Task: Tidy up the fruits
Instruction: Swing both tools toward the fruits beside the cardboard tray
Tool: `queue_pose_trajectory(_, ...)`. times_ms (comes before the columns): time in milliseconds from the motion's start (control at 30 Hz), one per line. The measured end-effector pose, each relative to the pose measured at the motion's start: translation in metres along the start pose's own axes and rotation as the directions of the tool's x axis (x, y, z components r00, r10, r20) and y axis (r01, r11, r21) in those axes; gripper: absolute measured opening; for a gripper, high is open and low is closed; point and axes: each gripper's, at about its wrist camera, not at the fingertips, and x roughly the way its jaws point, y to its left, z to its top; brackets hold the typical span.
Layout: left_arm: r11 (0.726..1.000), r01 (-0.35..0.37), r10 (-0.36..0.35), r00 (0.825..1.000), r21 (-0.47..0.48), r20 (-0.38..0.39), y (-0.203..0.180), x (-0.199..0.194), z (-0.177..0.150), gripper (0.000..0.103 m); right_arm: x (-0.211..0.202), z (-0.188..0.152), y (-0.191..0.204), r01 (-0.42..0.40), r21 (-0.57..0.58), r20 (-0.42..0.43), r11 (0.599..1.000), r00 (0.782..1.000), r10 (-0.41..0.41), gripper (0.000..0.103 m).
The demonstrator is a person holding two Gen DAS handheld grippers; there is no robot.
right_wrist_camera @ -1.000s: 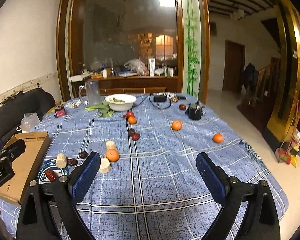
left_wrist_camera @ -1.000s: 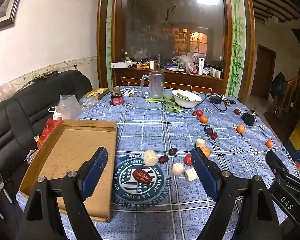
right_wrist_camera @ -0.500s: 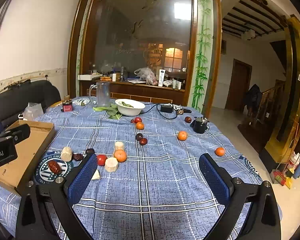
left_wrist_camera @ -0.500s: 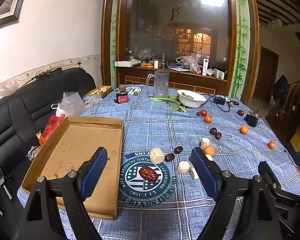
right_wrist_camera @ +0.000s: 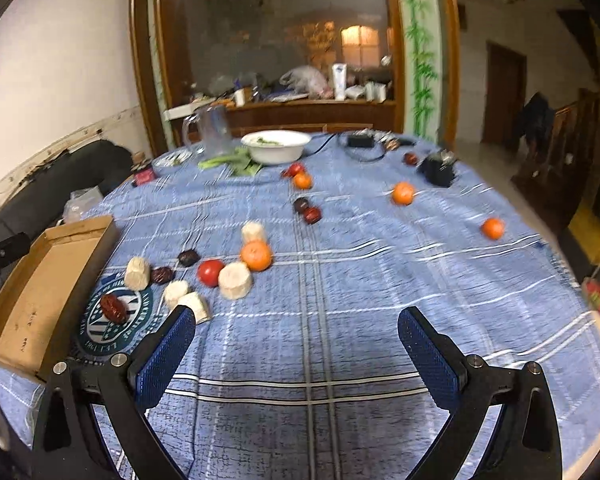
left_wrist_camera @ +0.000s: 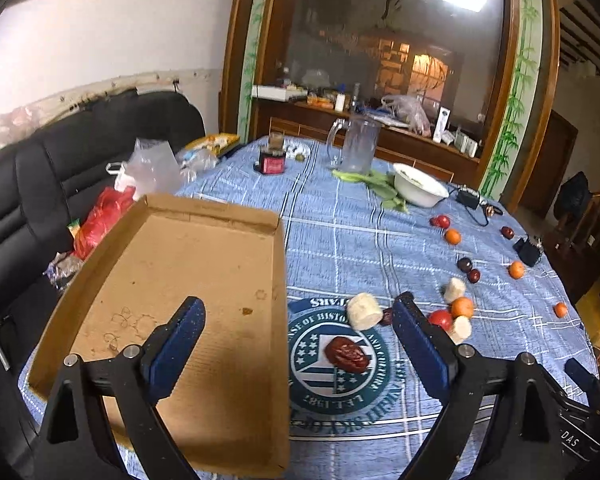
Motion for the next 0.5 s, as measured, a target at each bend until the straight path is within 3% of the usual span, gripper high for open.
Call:
queue_pose_trajectory(67, 1.000, 0.011, -0.011, 1.000, 0.016, -0.020, -0.001, 0.008, 0.000, 0.094, 0.009, 0.001, 0.004, -0.057, -0.009, -0.024, 0.998, 0.998, 0.056, 0.101)
queue_pose_trajectory(133, 0.998, 0.058, -0.056, 0.998, 0.034, -0.043, -0.006, 0.016, -0.001, 0.091, 0.018, 0.004, 0.011, -0.112, -0.025, -0.053, 0.993, 0.992, 0.111, 0.093)
queue_pose_trajectory(267, 0.986, 0.148, -0.138, 0.982, 0.073, -0.131, -0.022, 0.038, -0.005, 0.066, 0.044, 0.007, 0.027, -0.224, -0.045, -0.151, 0.974, 0.965, 0.215, 0.077)
queue_pose_trajectory(333, 0.980, 0.172, -0.154, 0.974, 0.100, -0.168, -0.031, 0.048, -0.011, 0.058, 0.057, 0.007, 0.032, -0.249, -0.035, -0.190, 0.968, 0.953, 0.238, 0.071)
queue_pose_trajectory(500, 0.969, 0.195, -0.156, 0.959, 0.151, -0.238, -0.047, 0.067, -0.011, 0.058, 0.077, 0.010, 0.030, -0.234, -0.037, -0.229, 0.972, 0.948, 0.219, 0.071)
